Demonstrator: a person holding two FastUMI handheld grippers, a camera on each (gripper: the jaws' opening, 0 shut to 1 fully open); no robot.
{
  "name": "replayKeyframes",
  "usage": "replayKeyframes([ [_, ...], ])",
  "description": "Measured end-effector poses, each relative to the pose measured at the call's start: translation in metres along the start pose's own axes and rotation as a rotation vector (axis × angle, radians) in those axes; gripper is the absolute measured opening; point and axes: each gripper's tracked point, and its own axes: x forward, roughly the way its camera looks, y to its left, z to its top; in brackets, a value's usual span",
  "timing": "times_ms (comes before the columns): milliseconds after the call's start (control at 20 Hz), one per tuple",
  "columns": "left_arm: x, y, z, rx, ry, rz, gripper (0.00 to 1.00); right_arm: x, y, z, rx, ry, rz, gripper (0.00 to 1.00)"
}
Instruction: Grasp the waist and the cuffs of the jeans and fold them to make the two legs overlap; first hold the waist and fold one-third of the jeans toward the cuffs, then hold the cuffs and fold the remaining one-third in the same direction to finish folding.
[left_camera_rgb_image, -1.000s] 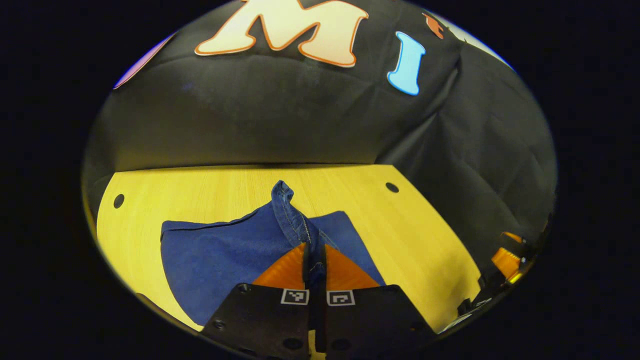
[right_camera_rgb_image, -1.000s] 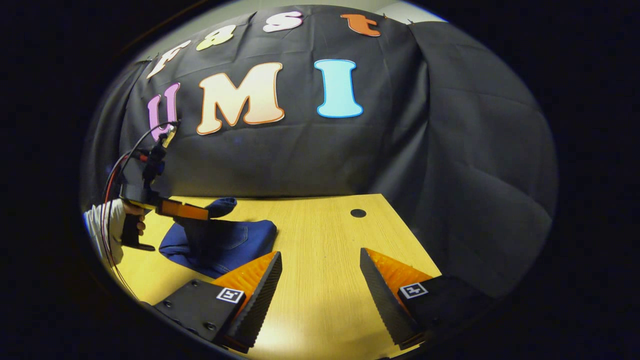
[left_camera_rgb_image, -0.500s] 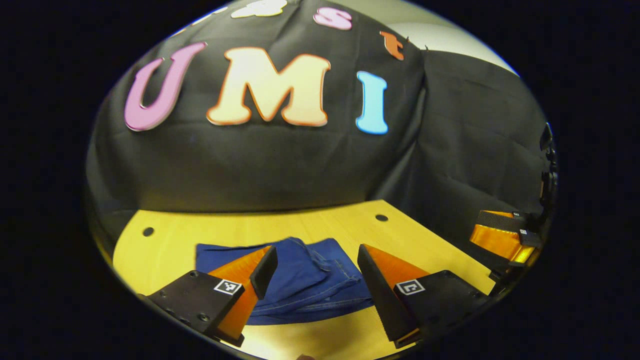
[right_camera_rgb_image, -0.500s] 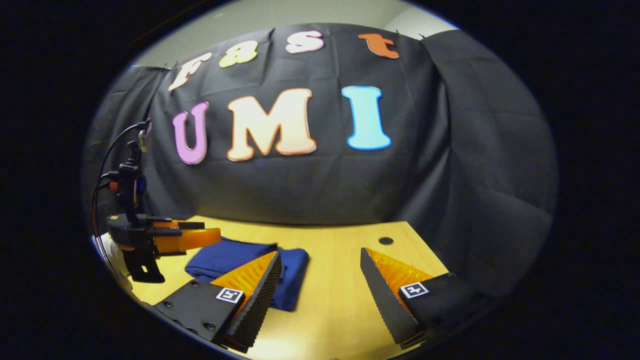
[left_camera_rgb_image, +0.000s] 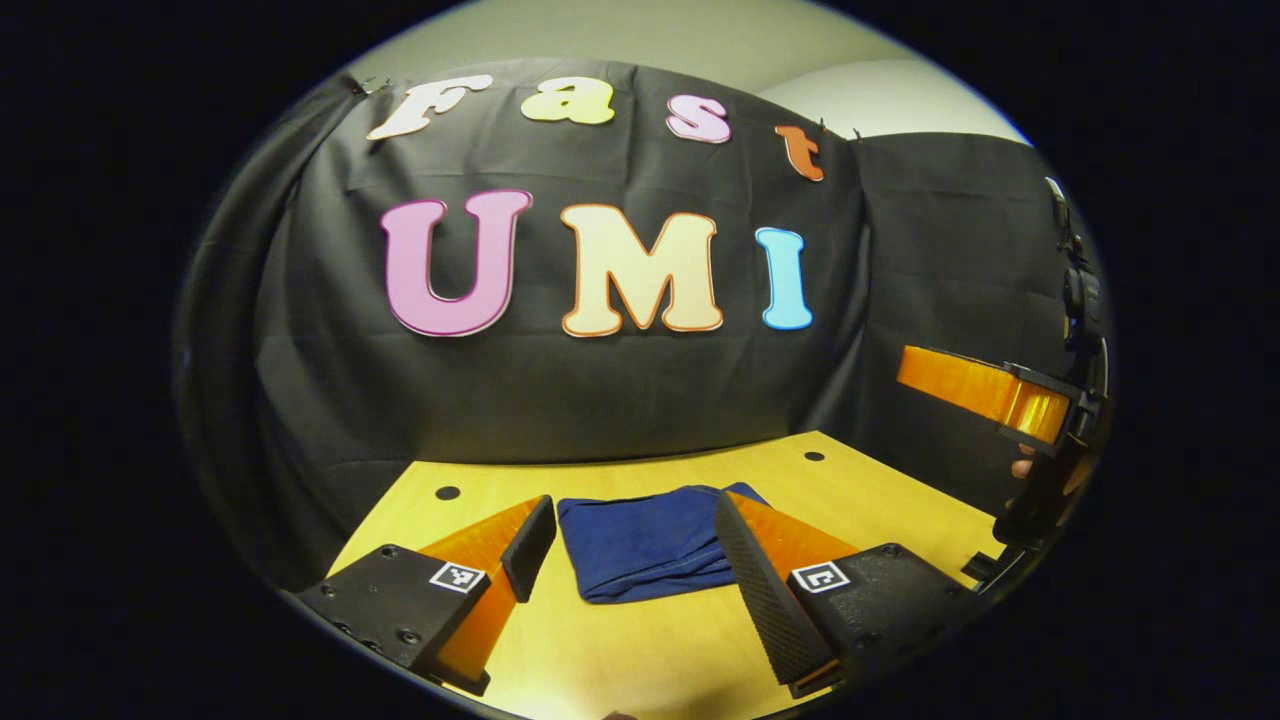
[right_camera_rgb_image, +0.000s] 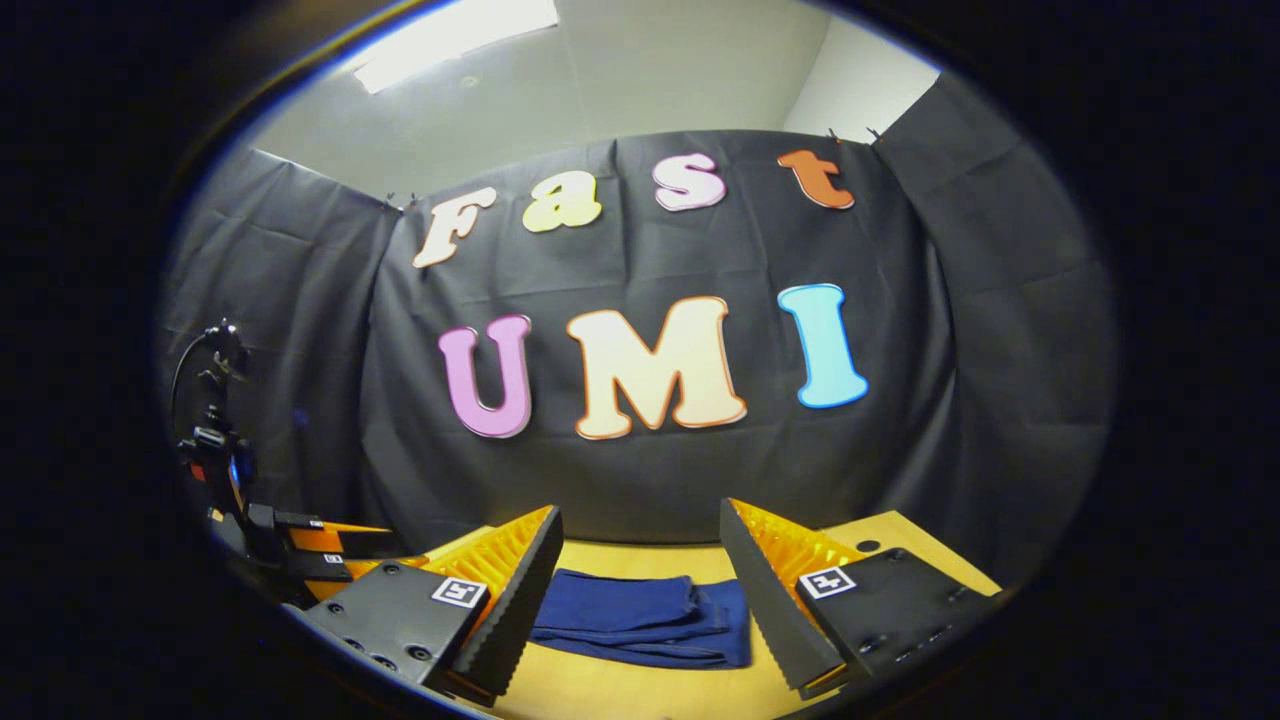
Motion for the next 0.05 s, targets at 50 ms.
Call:
replayKeyframes([
  [50,-0.0092,0.0068,0.0034,0.001,-0.018,0.013,0.95,-0.0058,0.0087,0.0024,-0.005,-0.007,0.001,0.94],
])
